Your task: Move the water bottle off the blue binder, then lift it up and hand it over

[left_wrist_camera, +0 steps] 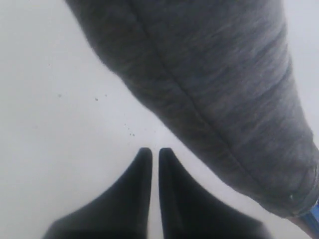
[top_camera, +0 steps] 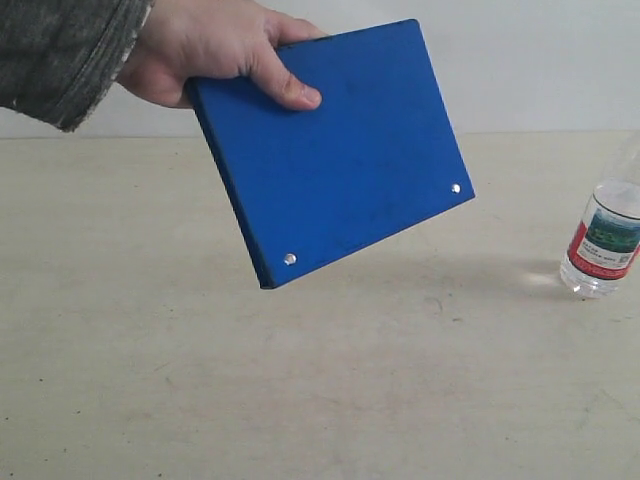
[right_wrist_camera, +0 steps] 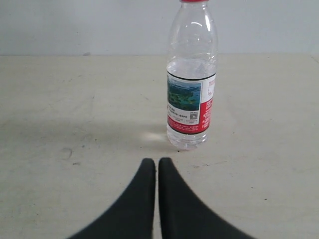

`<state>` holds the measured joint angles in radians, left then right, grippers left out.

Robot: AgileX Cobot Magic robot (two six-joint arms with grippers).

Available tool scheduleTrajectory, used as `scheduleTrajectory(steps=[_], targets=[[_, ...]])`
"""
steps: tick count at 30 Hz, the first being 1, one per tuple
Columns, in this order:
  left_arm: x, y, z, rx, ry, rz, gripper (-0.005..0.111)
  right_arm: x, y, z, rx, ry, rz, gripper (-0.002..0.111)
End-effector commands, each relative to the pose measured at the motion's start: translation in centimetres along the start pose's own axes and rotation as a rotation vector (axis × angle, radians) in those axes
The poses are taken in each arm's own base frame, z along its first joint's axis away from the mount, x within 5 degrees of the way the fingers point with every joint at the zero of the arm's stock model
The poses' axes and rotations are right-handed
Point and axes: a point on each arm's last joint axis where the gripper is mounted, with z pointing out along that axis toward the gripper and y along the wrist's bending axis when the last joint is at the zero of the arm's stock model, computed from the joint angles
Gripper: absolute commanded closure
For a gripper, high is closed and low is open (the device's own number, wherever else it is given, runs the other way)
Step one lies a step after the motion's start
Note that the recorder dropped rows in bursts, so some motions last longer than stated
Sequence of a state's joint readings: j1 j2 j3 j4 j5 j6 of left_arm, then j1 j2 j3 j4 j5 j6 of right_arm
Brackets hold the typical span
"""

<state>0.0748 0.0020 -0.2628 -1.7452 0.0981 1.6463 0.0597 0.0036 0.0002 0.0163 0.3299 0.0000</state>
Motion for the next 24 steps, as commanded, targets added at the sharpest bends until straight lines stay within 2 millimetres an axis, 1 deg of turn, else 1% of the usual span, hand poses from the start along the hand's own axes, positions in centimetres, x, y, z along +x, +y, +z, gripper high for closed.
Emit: scheduleTrajectory(steps=[1,3,8,12,15,17,18,19,20,21,23,24], targets=[[-1.8,-0.7,-0.2,0.033,-0.062,0.101,0.102,-0.1,0.0,0.0,-0.005,-0.011,0.000,0.109],[-2.8,-0.8,-0.3,0.031,-0.089,0.118,0.102,-0.1,0.0,0.0,-0.005,-0.011,-0.008,0.109],[-6.5,-1.2,-1.1,0.066,-0.202,0.172,0.102,-0.1,0.0,0.0,-0.005,-0.011,-0.006,0.109],[-9.4,-1.5,-1.7,0.085,-0.274,0.127,0.102,-0.1,0.0,0.0,-0.005,-0.011,-0.006,0.109],[-10.6,-1.5,-1.8,0.077,-0.266,0.110,0.102,-0.1,0.0,0.0,-0.005,-0.011,-0.006,0.109],[-10.3,-1.4,-1.7,0.068,-0.213,0.061,0.102,-0.1,0.0,0.0,-0.005,-0.011,-0.008,0.109],[-10.0,-1.3,-1.6,0.066,-0.178,-0.008,0.102,-0.1,0.0,0.0,-0.005,-0.011,-0.008,0.109],[-9.2,-1.0,-1.4,0.040,-0.117,-0.002,0.102,-0.1,0.0,0.0,-0.005,-0.011,-0.008,0.109],[-8.6,-0.8,-1.3,0.023,-0.079,-0.076,0.102,-0.1,0.0,0.0,-0.005,-0.011,-0.008,0.109],[-7.9,-0.6,-1.1,0.001,-0.043,-0.108,0.102,-0.1,0.0,0.0,-0.005,-0.011,-0.008,0.109],[-5.9,0.0,-0.7,-0.048,0.023,-0.146,0.102,-0.1,0.0,0.0,-0.005,-0.011,-0.006,0.109],[-4.8,0.2,-0.5,-0.068,0.057,-0.137,0.102,-0.1,0.0,0.0,-0.005,-0.011,-0.006,0.109]])
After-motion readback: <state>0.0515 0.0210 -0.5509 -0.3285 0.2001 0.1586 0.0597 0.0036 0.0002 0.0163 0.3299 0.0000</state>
